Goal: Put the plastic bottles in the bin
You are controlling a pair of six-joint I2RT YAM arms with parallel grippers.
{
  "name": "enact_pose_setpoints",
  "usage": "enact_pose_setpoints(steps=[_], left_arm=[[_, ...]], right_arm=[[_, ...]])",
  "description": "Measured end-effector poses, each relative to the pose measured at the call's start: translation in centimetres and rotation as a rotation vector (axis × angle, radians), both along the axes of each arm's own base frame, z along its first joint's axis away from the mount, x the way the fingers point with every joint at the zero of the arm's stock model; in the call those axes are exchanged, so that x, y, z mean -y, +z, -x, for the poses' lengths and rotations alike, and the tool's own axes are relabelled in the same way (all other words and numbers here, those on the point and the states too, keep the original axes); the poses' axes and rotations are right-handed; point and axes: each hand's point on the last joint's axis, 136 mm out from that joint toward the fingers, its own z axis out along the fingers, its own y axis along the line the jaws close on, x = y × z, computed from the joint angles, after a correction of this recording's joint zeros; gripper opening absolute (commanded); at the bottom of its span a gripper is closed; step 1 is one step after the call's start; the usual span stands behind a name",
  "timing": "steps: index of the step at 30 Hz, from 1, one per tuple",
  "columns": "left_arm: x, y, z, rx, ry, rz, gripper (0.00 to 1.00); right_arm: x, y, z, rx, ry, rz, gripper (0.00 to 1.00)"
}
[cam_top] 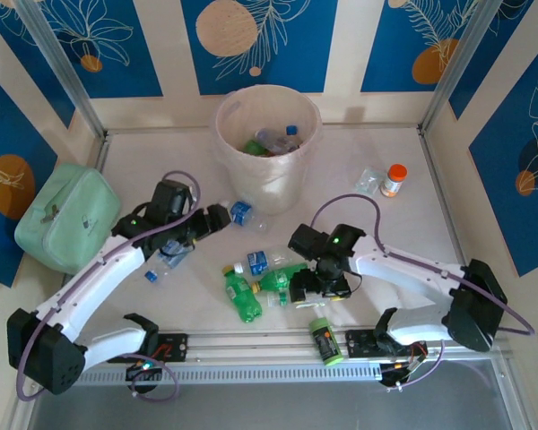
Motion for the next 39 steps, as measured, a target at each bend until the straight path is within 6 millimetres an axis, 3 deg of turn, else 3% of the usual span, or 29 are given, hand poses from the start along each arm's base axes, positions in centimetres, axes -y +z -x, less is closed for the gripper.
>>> enact_pose_setpoints(steps=[8, 13, 20, 23, 31, 39], left_arm=[[-2.5, -1.3, 2.1, -0.038, 0.083, -0.058, 0.84], [-3.5, -2.9, 3.0, -0.088, 0.121, -0.094, 0.84], [-3.7, -3.1, 3.0, -0.095, 0.138, -0.102, 0.84], [-3.8, -3.6, 3.1, -0.113, 0.143, -0.109, 0.83], [-3.9, -5.0, 3.3, -0.153, 0.142, -0.133, 0.84], [-3.6, -4.6, 2.7, -0.140, 0.123, -0.139, 0.84]], right_arm=[[0.1, -2.4, -0.7, -0.064, 0.026, 0.080, 0.90], [-1.4, -2.0, -2.9, -0.036, 0.014, 0.041, 0.89], [-4.0, -1.3, -6.1, 0.011, 0.006, -0.005, 0.87], [-3.7, -0.8, -7.0, 0.046, -0.018, 0.027, 0.87], [-1.9, 1.2, -8.6, 0.125, -0.274, 0.086, 0.86], [-2.1, -1.1, -8.8, 0.077, -0.414, 0.146, 0.84]])
